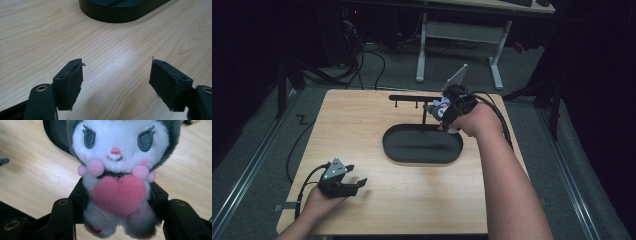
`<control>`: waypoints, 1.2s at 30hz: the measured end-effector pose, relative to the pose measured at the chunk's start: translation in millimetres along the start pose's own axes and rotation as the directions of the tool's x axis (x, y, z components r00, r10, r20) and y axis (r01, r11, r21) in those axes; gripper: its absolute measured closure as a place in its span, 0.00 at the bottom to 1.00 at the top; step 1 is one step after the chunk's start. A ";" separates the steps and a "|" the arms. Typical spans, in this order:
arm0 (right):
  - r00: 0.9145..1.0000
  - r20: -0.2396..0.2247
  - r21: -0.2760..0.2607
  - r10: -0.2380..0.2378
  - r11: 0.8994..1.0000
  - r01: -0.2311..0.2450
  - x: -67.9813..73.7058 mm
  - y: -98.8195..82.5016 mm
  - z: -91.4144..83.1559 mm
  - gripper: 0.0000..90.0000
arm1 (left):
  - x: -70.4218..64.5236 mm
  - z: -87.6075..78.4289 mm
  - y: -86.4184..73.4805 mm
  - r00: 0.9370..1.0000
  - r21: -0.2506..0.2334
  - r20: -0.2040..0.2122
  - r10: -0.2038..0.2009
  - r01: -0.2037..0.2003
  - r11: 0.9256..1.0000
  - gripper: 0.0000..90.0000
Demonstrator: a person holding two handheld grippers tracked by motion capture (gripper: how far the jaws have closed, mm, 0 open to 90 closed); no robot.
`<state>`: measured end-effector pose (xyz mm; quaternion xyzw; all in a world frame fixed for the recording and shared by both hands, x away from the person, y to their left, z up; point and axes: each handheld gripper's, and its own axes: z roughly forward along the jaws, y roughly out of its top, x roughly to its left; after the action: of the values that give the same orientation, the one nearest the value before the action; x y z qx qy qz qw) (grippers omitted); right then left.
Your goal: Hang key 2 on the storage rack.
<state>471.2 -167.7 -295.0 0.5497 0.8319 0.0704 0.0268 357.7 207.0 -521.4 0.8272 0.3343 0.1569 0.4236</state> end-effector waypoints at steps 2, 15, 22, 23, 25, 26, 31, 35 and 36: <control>1.000 0.003 -0.008 0.006 1.000 -0.005 -1.9 6.0 -2.8 0.53 | -0.1 -0.1 0.0 1.000 -0.001 -0.001 0.001 -0.001 1.000 0.30; 0.999 0.002 0.008 0.034 0.999 -0.034 -11.4 10.6 19.2 0.53 | -0.6 0.4 0.0 1.000 0.001 0.003 -0.001 0.001 1.000 0.30; 0.999 -0.029 0.042 0.044 0.998 -0.042 -19.8 -0.6 50.2 0.53 | -2.0 0.4 0.0 1.000 0.005 0.004 0.002 -0.002 1.000 0.30; 0.998 -0.035 0.044 0.049 0.998 -0.047 -20.9 -0.9 54.6 0.53 | -1.9 0.6 -0.2 1.000 0.009 0.005 0.002 -0.002 1.000 0.30; 0.998 -0.037 0.033 0.051 0.998 -0.049 -22.6 -0.9 64.9 0.53 | -2.1 1.1 -0.5 1.000 0.010 0.005 0.004 -0.004 1.000 0.30; 0.997 -0.046 0.034 0.065 0.997 -0.063 -23.2 -0.5 70.3 0.53 | -2.2 1.2 -0.6 1.000 0.011 0.004 0.004 -0.004 1.000 0.30; 0.996 -0.066 0.016 0.056 0.998 -0.056 -23.1 1.9 88.6 0.52 | -2.6 1.3 -1.2 1.000 0.013 0.005 0.001 -0.001 1.000 0.30; 0.996 -0.074 -0.017 0.055 0.998 -0.056 -22.0 4.4 100.7 0.49 | -2.8 1.4 -1.6 1.000 0.011 0.004 0.000 0.000 1.000 0.30; 0.996 -0.077 -0.022 0.052 0.998 -0.054 -21.8 4.4 103.7 0.48 | -2.7 1.2 -1.7 1.000 0.015 0.004 0.003 -0.003 1.000 0.30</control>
<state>496.5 -176.9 -397.6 0.5682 0.8166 0.1018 -0.0003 355.7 205.1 -523.4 0.8312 0.3333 0.1532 0.4179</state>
